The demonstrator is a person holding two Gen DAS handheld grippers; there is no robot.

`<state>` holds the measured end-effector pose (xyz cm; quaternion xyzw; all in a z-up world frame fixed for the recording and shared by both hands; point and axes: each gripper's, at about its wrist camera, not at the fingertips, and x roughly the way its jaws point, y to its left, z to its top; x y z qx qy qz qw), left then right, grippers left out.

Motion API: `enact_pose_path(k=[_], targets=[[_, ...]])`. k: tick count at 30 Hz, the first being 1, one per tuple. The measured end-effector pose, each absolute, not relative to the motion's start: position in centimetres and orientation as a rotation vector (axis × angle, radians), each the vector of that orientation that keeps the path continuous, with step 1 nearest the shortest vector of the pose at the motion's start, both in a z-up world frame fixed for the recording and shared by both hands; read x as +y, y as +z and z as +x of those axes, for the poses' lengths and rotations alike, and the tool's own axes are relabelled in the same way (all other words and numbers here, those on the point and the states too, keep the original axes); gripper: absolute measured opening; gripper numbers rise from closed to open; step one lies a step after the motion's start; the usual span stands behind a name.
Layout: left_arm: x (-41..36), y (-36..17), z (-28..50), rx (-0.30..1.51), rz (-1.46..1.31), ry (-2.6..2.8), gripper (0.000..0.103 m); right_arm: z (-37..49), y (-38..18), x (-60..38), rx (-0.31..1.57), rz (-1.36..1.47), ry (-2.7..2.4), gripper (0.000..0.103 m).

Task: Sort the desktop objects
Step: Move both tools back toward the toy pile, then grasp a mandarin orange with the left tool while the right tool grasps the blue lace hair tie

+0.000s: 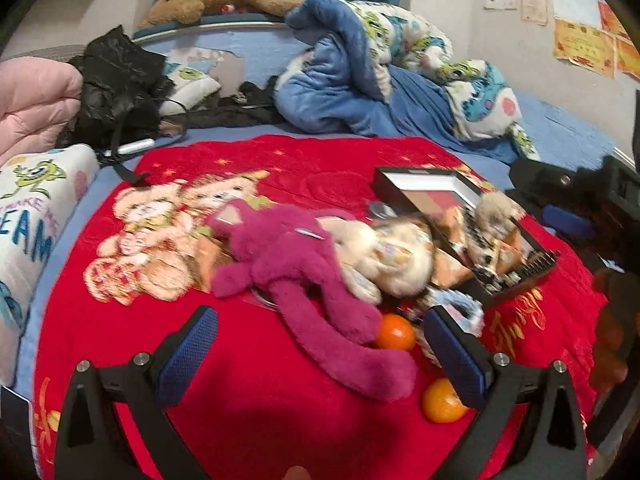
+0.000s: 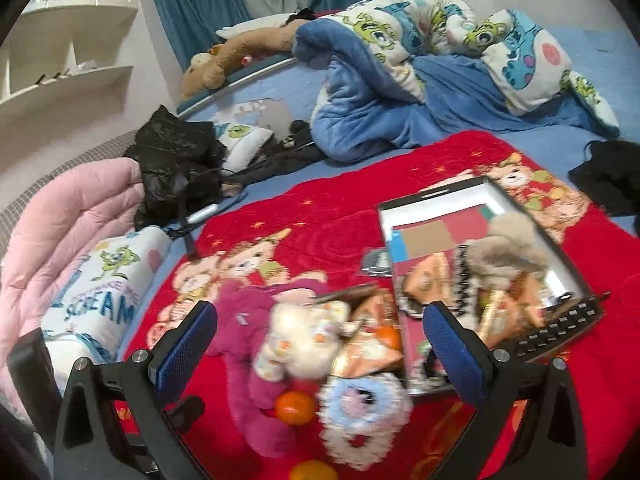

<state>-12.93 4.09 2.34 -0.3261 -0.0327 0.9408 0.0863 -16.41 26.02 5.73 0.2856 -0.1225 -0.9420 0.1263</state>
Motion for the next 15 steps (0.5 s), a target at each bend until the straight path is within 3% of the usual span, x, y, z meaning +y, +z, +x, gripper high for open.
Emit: enact_pose_path(k=[5, 9, 15], targets=[[7.4, 0.8, -11.5, -0.031, -1.002, 2.747, 0.103, -15.9, 5.1, 28.4, -0.338, 0.873, -2.78, 0.102], [9.2, -0.8, -10.5, -0.011, -1.036, 2.715, 0.103, -15.7, 4.0, 29.6, -0.336, 0.944, -2.768, 0.091], [11.2, -2.3, -9.9, 0.034, -1.068, 2.68, 0.103, -15.4, 1.8, 29.5, -0.262, 1.064, -2.701, 0.082]])
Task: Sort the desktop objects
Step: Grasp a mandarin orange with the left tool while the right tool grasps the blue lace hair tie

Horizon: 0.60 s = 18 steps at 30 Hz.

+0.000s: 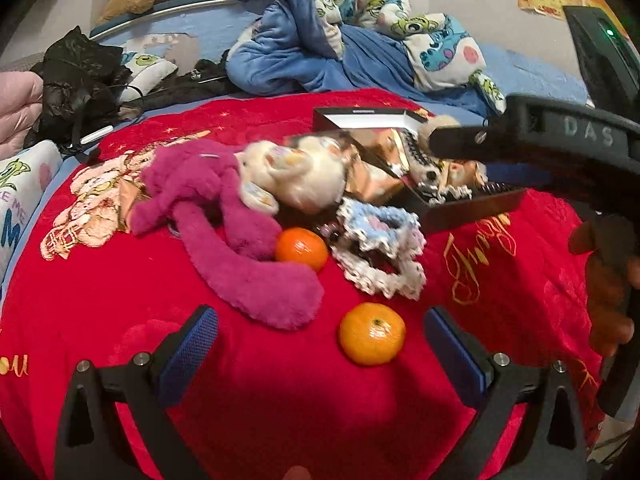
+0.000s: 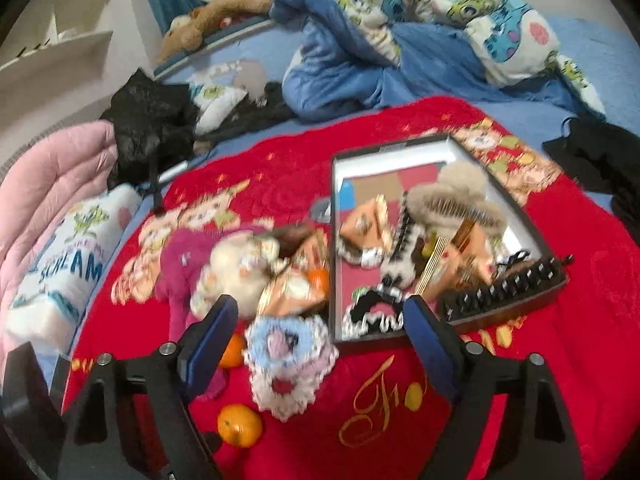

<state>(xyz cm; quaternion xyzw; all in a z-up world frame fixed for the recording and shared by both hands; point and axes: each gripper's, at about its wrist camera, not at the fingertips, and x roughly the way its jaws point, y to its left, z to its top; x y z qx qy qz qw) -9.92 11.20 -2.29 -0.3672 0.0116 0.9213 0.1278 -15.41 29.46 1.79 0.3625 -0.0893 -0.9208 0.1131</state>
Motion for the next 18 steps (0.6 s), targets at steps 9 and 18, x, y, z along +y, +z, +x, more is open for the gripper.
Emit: enact_pose_path(k=[9, 18], targets=[[11.9, -3.2, -10.7, 0.05, -1.102, 2.696, 0.103, -15.9, -1.8, 28.1, -0.154, 1.21, -2.564, 0.075], [11.8, -4.0, -11.7, 0.065, -1.134, 2.7, 0.103, -17.1, -3.8, 26.5, -0.128, 1.284, -2.516, 0.062]])
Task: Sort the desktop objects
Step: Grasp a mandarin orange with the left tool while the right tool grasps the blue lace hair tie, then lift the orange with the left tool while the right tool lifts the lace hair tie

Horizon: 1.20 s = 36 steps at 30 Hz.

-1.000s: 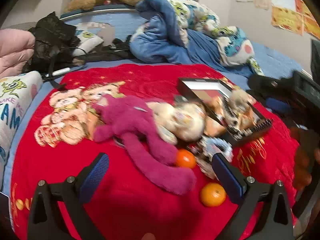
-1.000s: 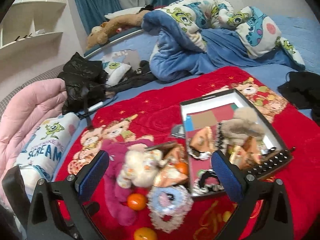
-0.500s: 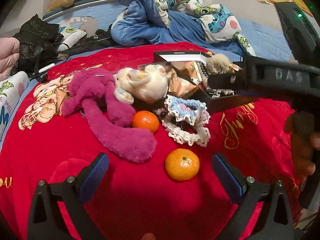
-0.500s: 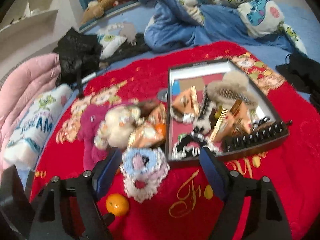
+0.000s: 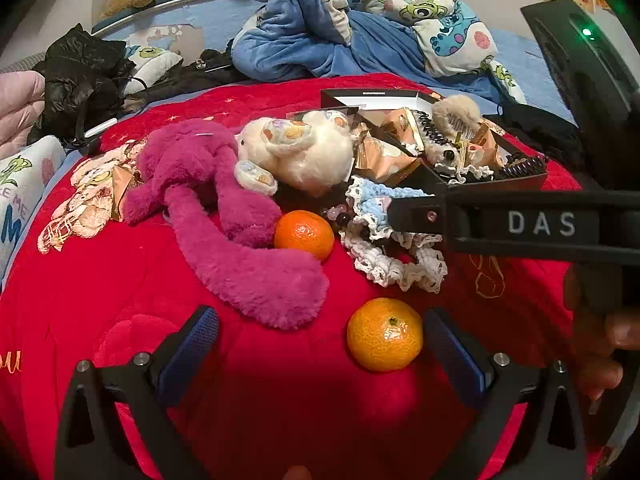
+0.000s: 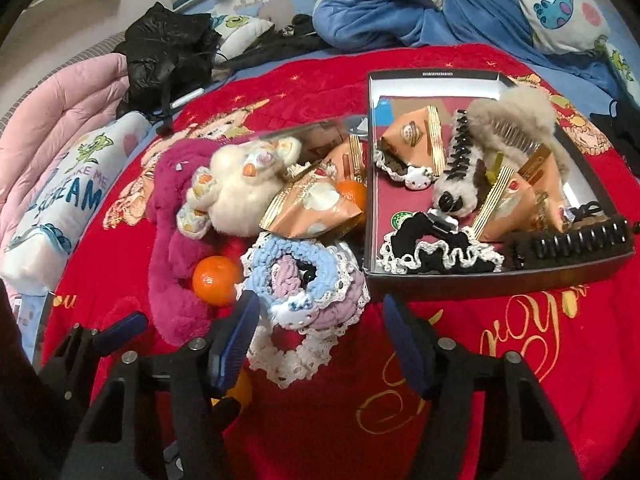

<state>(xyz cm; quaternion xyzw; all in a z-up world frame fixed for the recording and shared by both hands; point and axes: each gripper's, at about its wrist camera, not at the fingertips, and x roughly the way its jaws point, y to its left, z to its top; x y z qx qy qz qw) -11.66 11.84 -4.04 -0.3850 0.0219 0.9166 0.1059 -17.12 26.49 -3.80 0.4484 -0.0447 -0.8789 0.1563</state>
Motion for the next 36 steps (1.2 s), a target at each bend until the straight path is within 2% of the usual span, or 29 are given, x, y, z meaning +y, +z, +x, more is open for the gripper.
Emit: enact_pose_path(k=[2, 3, 5, 7, 9, 10, 12, 14, 36], targets=[[11.8, -4.3, -11.7, 0.061, -1.147, 2.689, 0.103, -17.4, -4.0, 26.5, -0.155, 1.29, -2.506, 0.062], [11.9, -4.4, -11.8, 0.061, -1.164, 2.685, 0.103, -17.4, -4.1, 26.5, -0.166, 1.293, -2.502, 0.058], [12.0, -4.7, -11.9, 0.068, -1.189, 2.689, 0.102, -17.6, -4.3, 26.4, -0.167, 1.301, -2.491, 0.04], [12.0, -4.9, -11.9, 0.067, -1.202, 2.681, 0.094, -17.7, -4.3, 26.4, -0.18, 1.298, -2.48, 0.032], [11.9, -5.1, -11.9, 0.06, -1.221, 2.664, 0.075, -17.5, -4.0, 26.2, -0.143, 1.284, -2.489, 0.028], [11.9, -5.3, -11.9, 0.067, -1.226, 2.663, 0.072, -17.5, -3.9, 26.2, -0.138, 1.279, -2.492, 0.027], [12.1, -5.2, -11.6, 0.083, -1.208, 2.665, 0.051, -17.4, -3.8, 26.2, -0.135, 1.276, -2.496, 0.024], [12.0, -4.9, -11.4, 0.083, -1.194, 2.667, 0.037, -17.2, -3.5, 26.3, -0.136, 1.262, -2.509, 0.022], [12.1, -2.9, -9.5, 0.052, -1.091, 2.652, 0.037, -14.3, 0.6, 26.7, -0.093, 1.134, -2.574, 0.022]])
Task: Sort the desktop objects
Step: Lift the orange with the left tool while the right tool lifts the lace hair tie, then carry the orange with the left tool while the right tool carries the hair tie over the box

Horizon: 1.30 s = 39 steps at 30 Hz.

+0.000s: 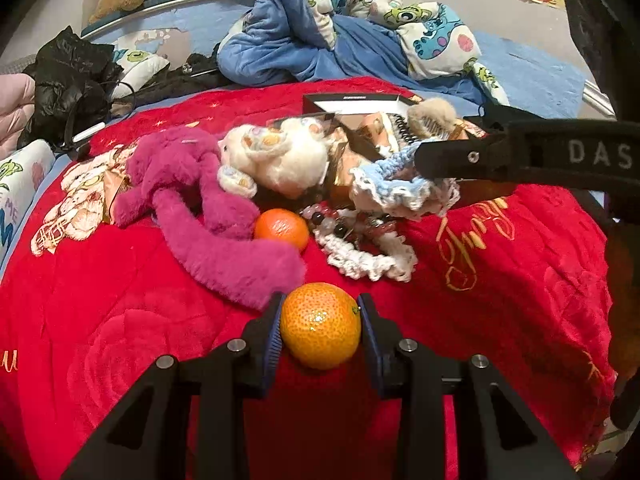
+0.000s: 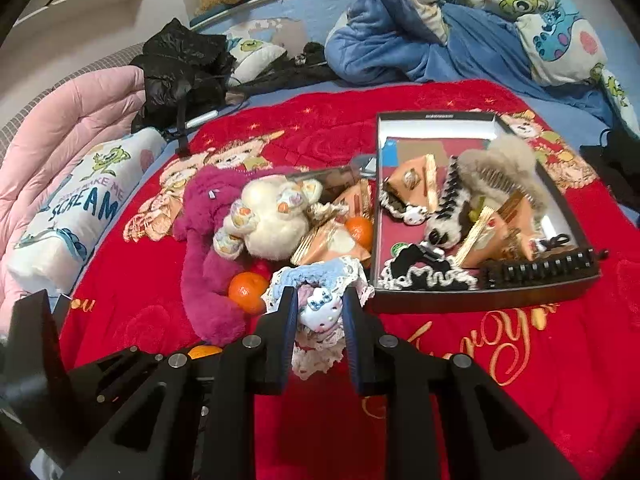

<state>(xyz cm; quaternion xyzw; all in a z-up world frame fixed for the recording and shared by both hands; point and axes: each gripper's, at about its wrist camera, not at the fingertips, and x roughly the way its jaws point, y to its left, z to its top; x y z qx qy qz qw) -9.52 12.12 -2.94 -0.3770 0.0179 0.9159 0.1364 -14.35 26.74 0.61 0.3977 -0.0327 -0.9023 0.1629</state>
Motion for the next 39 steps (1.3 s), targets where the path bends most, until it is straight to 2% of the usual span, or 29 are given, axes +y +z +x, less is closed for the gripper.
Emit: enact_pose_path(k=[15, 33, 39], targets=[[17.9, -1.3, -8.3, 0.11, -0.985, 2.623, 0.037, -10.9, 3.6, 34.4, -0.144, 1.078, -2.707, 0.021], [23.2, -0.1, -8.1, 0.151, -0.969, 2.573, 0.037, -8.0, 4.4, 42.9, -0.253, 1.055, -2.834, 0.021], [24.0, 1.3, -8.8, 0.087, -0.937, 2.586, 0.037, -8.1, 4.8, 43.5, -0.322, 0.967, -2.826, 0.021]])
